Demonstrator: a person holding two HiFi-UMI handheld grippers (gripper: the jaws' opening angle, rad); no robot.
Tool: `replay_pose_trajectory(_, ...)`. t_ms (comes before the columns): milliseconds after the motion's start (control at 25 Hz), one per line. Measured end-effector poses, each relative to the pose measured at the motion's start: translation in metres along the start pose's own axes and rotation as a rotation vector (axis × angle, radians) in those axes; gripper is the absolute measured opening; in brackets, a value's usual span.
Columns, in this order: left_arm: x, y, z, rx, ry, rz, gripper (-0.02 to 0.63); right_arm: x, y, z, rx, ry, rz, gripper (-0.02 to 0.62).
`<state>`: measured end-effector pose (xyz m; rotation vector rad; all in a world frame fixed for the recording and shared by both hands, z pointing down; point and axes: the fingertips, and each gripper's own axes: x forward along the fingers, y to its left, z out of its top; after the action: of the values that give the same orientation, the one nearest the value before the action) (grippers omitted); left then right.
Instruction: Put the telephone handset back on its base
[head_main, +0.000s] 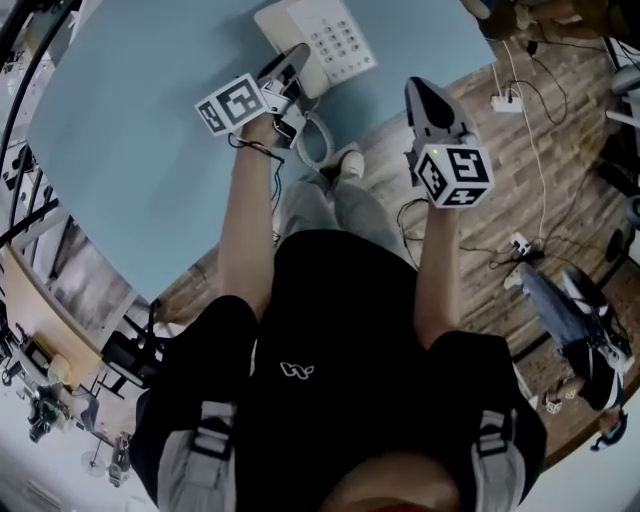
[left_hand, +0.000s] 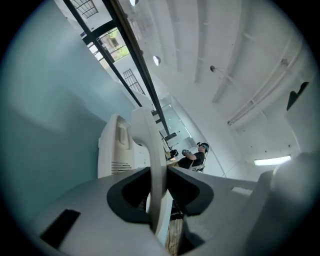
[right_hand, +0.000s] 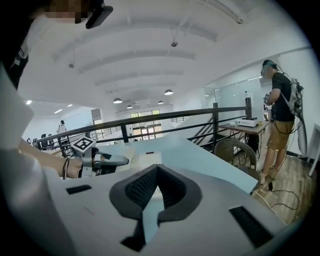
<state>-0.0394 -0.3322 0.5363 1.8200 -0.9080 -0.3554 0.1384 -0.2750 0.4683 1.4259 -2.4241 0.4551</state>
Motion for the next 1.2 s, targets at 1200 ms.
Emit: replay_pose_trajectory(1200,-0.028,0.025,-0.011,0.184,0.084,0.356,0.093,0.014,0.031,0.000,-0.017,0.014,0.089,-0.005)
